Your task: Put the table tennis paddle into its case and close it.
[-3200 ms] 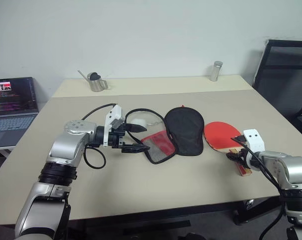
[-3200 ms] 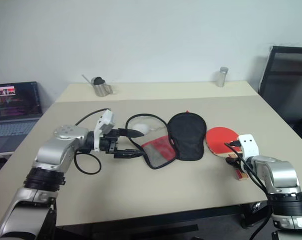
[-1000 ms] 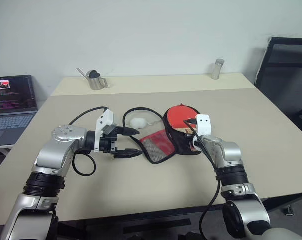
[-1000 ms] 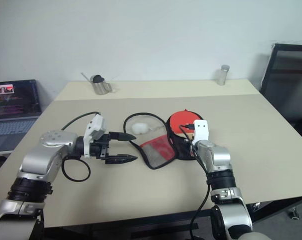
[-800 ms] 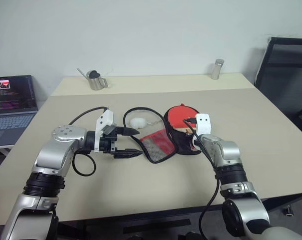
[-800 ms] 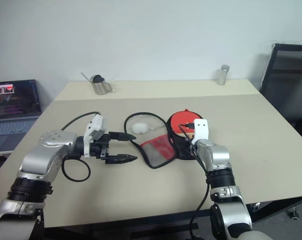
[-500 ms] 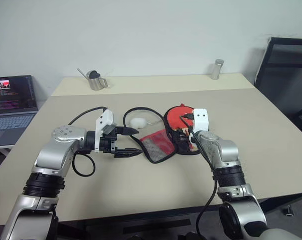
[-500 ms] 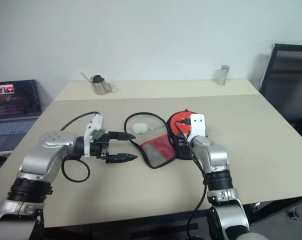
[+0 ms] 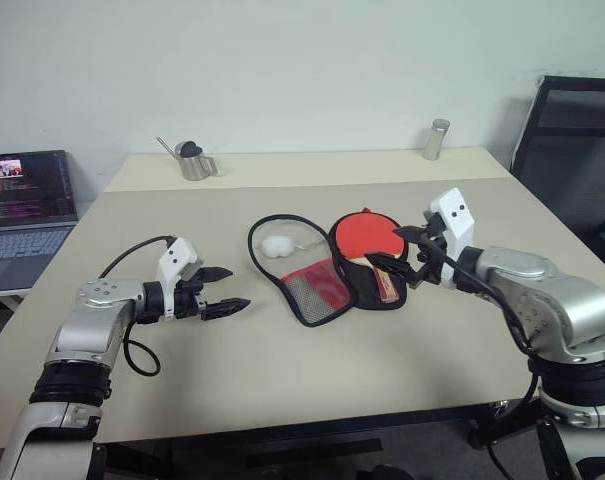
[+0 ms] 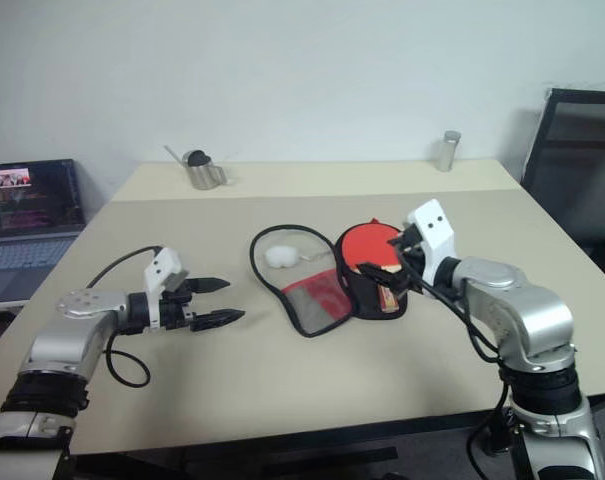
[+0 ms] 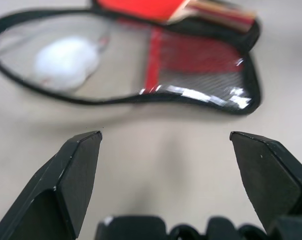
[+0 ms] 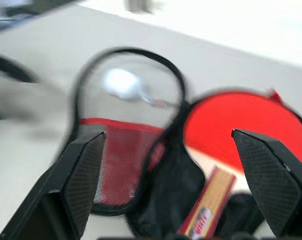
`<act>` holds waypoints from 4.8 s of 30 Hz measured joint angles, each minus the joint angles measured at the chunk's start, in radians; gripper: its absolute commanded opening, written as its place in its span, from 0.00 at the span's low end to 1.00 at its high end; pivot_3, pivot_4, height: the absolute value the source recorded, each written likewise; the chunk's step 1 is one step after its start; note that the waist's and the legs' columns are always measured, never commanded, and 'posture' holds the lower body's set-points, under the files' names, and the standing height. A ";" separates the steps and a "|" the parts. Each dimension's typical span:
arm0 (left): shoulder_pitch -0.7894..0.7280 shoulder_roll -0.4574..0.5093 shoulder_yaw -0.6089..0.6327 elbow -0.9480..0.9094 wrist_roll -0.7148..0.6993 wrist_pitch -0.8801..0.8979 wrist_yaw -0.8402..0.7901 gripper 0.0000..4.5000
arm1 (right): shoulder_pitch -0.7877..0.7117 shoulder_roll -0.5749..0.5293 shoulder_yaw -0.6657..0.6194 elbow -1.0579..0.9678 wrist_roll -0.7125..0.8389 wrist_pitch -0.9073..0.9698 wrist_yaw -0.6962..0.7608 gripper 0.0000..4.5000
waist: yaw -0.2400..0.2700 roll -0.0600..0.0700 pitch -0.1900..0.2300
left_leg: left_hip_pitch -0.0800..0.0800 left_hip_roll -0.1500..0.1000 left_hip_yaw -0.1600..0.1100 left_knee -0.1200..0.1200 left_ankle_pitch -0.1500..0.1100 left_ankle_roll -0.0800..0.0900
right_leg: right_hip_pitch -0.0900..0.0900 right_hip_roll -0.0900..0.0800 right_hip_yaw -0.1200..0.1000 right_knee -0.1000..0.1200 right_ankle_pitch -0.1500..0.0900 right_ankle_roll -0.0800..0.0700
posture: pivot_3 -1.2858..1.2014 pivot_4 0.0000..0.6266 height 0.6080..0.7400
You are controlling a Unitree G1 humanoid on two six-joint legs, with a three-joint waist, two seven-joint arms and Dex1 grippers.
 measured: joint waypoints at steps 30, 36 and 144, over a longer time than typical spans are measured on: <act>-0.483 -0.361 -0.138 0.766 0.287 -0.325 0.172 1.00 | 0.036 -0.137 -0.066 -0.063 0.217 0.003 0.090 0.98 | 0.025 -0.002 0.000 | -0.003 -0.001 0.001 0.004 0.000 0.000 | 0.000 -0.001 -0.003 0.000 0.000 0.000 | 0.52 0.24 1.00; -0.585 -0.371 -0.093 0.755 0.241 -0.324 0.070 1.00 | 0.060 -0.186 -0.106 -0.066 0.227 0.007 0.088 0.98 | 0.025 -0.002 0.000 | -0.005 -0.001 0.001 0.004 0.000 0.000 | -0.001 -0.001 -0.004 0.000 0.000 0.000 | 0.52 0.24 1.00; 0.196 0.115 0.042 -0.446 -0.193 0.265 -0.187 1.00 | 0.030 0.401 0.076 0.449 -0.243 -0.035 -0.145 0.00 | -0.005 0.000 0.000 | -0.001 0.003 0.000 0.013 -0.003 0.002 | 0.003 0.000 0.004 0.003 0.004 -0.003 | 0.52 0.24 1.00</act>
